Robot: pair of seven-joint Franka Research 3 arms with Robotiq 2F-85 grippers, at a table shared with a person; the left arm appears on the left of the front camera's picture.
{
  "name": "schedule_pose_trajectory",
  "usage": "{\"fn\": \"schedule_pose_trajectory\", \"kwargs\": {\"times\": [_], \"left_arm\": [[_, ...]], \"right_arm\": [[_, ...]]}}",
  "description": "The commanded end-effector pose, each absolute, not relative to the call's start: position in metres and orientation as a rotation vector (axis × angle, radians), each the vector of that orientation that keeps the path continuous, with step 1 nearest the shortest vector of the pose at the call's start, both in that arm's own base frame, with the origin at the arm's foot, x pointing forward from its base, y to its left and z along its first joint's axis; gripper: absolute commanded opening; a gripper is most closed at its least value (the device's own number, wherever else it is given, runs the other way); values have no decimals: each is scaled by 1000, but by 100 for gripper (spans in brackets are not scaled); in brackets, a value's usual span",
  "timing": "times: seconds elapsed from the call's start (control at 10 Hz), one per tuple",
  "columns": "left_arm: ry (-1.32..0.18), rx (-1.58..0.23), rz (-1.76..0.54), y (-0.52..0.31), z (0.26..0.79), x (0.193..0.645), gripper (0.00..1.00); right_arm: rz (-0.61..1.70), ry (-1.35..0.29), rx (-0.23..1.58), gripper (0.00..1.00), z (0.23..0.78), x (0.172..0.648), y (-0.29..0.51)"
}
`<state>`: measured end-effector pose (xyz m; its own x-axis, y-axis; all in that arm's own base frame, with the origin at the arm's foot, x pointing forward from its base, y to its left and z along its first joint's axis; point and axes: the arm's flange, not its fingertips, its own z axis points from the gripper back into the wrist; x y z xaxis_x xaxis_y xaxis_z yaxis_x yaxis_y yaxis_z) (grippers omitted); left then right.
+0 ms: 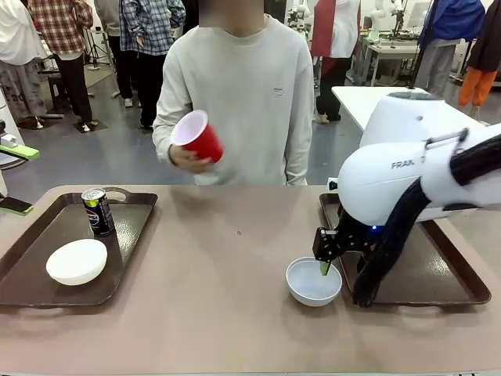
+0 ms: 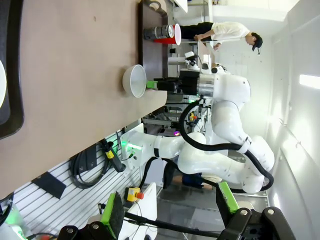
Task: Prepare tableware on both trays.
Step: Pick up a Picnic Bowl from the table and place it on a Handle tray.
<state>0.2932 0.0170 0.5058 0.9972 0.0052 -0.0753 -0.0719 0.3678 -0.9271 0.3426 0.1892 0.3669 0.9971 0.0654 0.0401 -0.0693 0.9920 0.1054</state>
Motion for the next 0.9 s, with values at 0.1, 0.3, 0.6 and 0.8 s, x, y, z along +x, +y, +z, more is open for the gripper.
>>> {"fn": "schedule_pose_trajectory", "kwargs": {"times": [0.1,0.3,0.6,0.8], "left_arm": [[47,-1214,28,18,506,292,98],[47,-1214,28,18,506,292,98],[47,-1214,28,18,506,292,98],[47,-1214,28,18,506,292,98]], "right_arm": [[103,-41,150,80,338,350,197],[116,-44,132,23,337,353,201],[108,-28,125,6,335,354,198],[103,-18,111,0,336,354,196]]}}
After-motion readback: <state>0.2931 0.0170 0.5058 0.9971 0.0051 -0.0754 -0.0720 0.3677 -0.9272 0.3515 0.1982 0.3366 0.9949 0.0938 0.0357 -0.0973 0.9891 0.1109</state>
